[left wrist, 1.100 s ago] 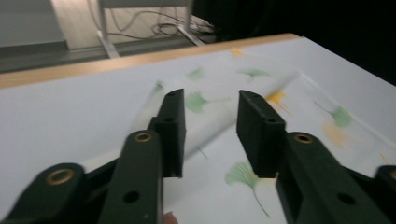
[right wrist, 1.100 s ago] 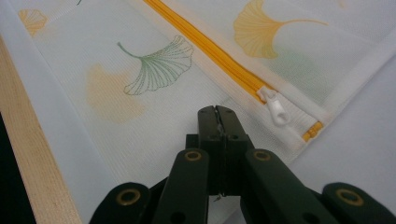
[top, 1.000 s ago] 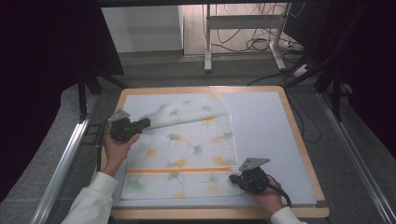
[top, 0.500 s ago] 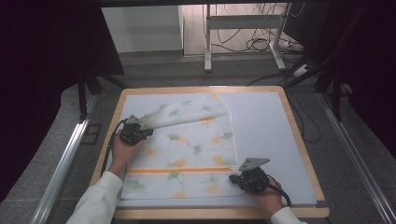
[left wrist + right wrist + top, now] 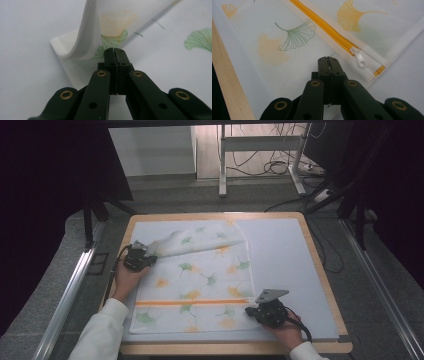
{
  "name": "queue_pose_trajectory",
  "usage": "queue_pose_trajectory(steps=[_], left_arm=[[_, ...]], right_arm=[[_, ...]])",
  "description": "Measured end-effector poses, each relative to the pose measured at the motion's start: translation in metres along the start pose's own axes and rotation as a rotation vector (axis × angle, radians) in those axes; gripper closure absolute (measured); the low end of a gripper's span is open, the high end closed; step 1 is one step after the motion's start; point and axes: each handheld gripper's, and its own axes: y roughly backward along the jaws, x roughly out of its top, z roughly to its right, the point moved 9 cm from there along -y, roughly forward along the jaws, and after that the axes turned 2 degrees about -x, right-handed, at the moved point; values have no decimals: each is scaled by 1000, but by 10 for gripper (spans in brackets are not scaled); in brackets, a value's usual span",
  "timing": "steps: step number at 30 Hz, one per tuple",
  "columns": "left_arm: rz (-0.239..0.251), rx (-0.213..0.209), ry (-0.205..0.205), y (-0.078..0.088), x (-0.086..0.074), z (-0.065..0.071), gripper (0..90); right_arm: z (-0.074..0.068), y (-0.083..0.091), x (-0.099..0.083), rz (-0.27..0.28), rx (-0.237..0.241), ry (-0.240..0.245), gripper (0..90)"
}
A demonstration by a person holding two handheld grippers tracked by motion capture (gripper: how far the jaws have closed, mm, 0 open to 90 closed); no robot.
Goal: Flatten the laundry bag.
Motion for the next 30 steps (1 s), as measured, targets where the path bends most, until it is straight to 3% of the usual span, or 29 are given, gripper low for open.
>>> queue_pose_trajectory(steps=[3,7,10,11,13,17,24,30], left_arm=[[28,-11,45,1,10,-7,898],[59,20,78,2,21,-15,898],[70,28,84,5,24,-17,898],[90,1,89,10,28,-15,898],[99,-3,86,13,30,-13,898],[115,-31,69,23,33,-2,898],[156,-91,-3,45,32,36,897],[175,-148,-14,59,32,64,896]], right_arm=[[0,0,0,1,-2,5,892],[0,0,0,2,-1,7,892],[0,0,0,0,0,5,892],[0,0,0,-1,1,4,892],[0,0,0,1,0,6,892],[0,0,0,1,-2,7,892],[0,0,0,0,4,2,892],[1,0,0,1,19,-2,892]])
